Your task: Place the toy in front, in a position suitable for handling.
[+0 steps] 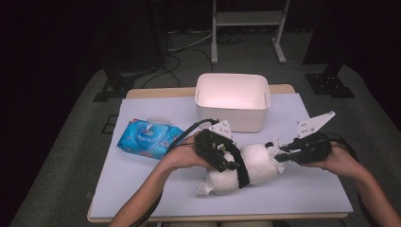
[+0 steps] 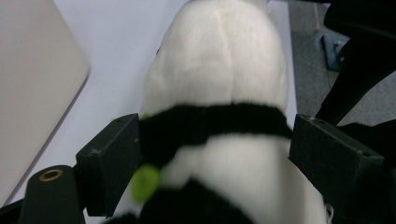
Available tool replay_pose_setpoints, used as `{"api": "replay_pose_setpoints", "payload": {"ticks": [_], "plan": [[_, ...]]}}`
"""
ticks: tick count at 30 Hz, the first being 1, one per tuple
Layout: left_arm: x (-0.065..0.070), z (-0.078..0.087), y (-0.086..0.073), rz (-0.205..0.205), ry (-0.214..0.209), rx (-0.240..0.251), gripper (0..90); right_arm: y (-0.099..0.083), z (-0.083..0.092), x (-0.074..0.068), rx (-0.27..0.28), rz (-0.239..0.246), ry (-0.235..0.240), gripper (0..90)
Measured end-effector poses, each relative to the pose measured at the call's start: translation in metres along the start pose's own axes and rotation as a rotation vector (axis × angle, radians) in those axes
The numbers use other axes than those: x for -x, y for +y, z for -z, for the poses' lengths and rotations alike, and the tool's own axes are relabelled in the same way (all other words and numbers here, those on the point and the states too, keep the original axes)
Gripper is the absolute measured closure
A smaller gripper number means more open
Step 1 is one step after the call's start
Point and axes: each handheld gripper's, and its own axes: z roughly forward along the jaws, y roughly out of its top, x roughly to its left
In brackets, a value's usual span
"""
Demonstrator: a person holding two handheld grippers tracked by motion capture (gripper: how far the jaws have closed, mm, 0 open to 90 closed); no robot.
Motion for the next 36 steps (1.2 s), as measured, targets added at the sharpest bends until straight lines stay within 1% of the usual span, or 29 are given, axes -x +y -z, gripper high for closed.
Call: {"api": "replay_pose_setpoints", "payload": {"ticks": [1, 2, 3, 4, 8, 9, 11, 13, 16, 19, 20, 21, 22, 24, 26, 27, 31, 33, 36], "plan": [[0.0, 0.0, 0.0, 0.0, 0.0, 0.0, 16.2, 0.0, 0.0, 0.0, 0.0, 0.0, 0.0, 74.4], [0.0, 0.001, -0.002, 0.008, 0.001, 0.003, 14.8, -0.007, 0.0, 0.001, -0.001, -0.014, -0.001, 74.4], [-0.001, 0.001, -0.004, 0.017, -0.002, 0.0, 14.8, -0.007, 0.0, 0.001, -0.001, -0.014, -0.001, 74.4], [0.0, 0.003, -0.006, 0.024, -0.001, 0.005, 14.7, -0.012, -0.001, 0.002, 0.003, -0.025, 0.002, 74.4], [0.001, 0.004, -0.01, 0.025, -0.001, -0.003, 14.6, -0.018, -0.002, 0.002, -0.004, -0.037, 0.0, 74.4], [0.001, 0.005, -0.011, 0.025, -0.001, -0.006, 14.6, -0.023, -0.002, 0.003, 0.0, -0.046, 0.004, 74.4], [0.002, 0.006, -0.013, 0.028, -0.004, -0.013, 14.6, -0.025, -0.003, 0.003, 0.002, -0.051, 0.005, 74.4], [0.001, 0.006, -0.015, 0.038, -0.004, -0.009, 14.6, -0.029, -0.002, 0.002, 0.011, -0.061, 0.013, 74.4], [-0.001, 0.006, -0.016, 0.042, 0.002, -0.004, 15.1, -0.032, -0.004, 0.0, 0.019, -0.067, 0.027, 74.4], [-0.004, 0.007, -0.017, 0.054, 0.016, 0.006, 15.6, -0.035, -0.005, -0.002, 0.018, -0.076, 0.03, 74.4], [-0.006, 0.007, -0.017, 0.052, 0.016, 0.004, 15.6, -0.035, -0.005, -0.002, 0.016, -0.076, 0.033, 74.4], [-0.007, 0.008, -0.016, 0.05, 0.027, 0.004, 15.6, -0.035, -0.006, -0.003, 0.016, -0.075, 0.035, 74.4], [-0.008, 0.008, -0.016, 0.06, 0.034, 0.006, 15.6, -0.036, -0.007, -0.004, 0.016, -0.078, 0.046, 74.4], [-0.011, 0.009, -0.016, 0.07, 0.033, 0.003, 15.6, -0.037, -0.008, -0.004, 0.016, -0.082, 0.05, 74.4], [-0.011, 0.008, -0.017, 0.082, 0.021, -0.005, 15.6, -0.039, -0.008, -0.004, 0.02, -0.08, 0.054, 74.4], [-0.011, 0.008, -0.017, 0.089, 0.022, -0.001, 15.6, -0.039, -0.008, -0.004, 0.02, -0.08, 0.054, 74.4], [-0.011, 0.008, -0.021, 0.1, 0.014, 0.013, 16.2, -0.038, -0.003, -0.003, 0.037, -0.063, 0.036, 74.4], [-0.01, 0.007, -0.022, 0.099, 0.008, 0.017, 16.3, -0.035, -0.001, -0.003, 0.037, -0.053, 0.03, 74.4], [-0.009, 0.008, -0.023, 0.094, 0.003, 0.02, 16.3, -0.025, 0.001, -0.002, 0.035, -0.028, 0.023, 74.4]]}}
